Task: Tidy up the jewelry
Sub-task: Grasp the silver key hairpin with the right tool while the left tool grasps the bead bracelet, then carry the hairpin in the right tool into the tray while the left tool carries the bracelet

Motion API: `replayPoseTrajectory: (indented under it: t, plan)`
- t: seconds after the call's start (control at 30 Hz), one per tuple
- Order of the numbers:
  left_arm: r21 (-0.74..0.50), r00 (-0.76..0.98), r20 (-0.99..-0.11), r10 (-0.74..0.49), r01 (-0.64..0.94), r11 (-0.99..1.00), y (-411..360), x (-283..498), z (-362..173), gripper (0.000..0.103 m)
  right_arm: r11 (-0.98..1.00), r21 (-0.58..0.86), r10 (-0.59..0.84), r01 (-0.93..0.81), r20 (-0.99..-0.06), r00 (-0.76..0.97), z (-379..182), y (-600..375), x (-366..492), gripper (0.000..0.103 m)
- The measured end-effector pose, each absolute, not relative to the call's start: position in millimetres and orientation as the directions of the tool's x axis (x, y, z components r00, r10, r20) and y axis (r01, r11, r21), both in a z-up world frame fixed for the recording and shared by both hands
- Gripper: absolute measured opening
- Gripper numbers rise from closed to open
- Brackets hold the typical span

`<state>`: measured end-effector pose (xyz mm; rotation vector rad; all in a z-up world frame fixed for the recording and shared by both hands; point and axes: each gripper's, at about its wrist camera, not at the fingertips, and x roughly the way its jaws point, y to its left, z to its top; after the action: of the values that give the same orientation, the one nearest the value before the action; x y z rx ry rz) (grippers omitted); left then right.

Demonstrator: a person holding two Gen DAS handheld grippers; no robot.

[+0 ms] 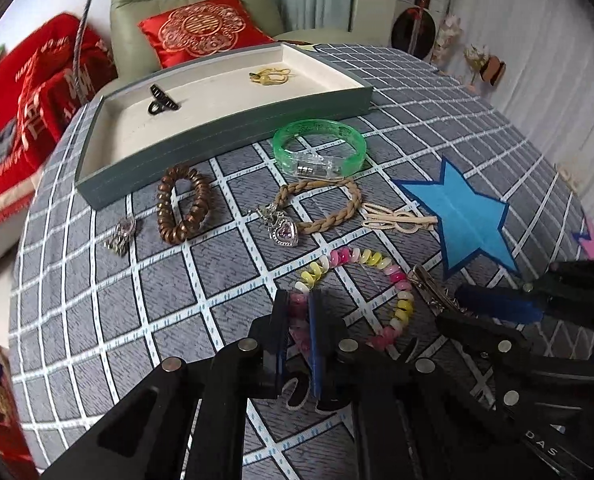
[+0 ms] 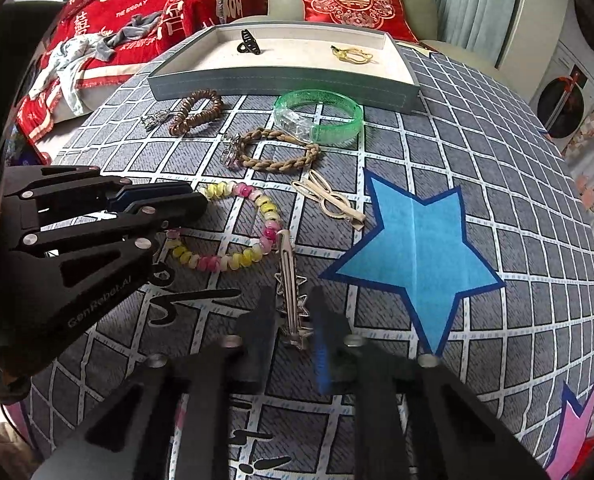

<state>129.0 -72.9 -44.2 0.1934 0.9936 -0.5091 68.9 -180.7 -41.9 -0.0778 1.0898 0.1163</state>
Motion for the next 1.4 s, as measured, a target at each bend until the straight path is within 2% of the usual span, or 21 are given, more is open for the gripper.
replayPoseTrajectory:
  t: [0.33,0.83,1.4]
  plan:
    - [-0.157,0.454,-0.806,-0.381,0.456,0.876,-55,126,-30,0.024,0.995,0.040,0.080,-0.094,-0.873,0.480,-25,-199,64,0.018]
    - [-0.198,0.530,-0.732,-0.429,0.437,0.877,-44,142,12,0.024,0.993,0.103,0.118,-0.058,-0.842,0.526,7,-219,88,0.018]
    - [-0.179,0.639,-0.684,-0.352,0.320,0.930,-15,255,37,0.024,0.987,0.144,0.159,-0.073,-0.797,0.583,51,-223,197,0.018]
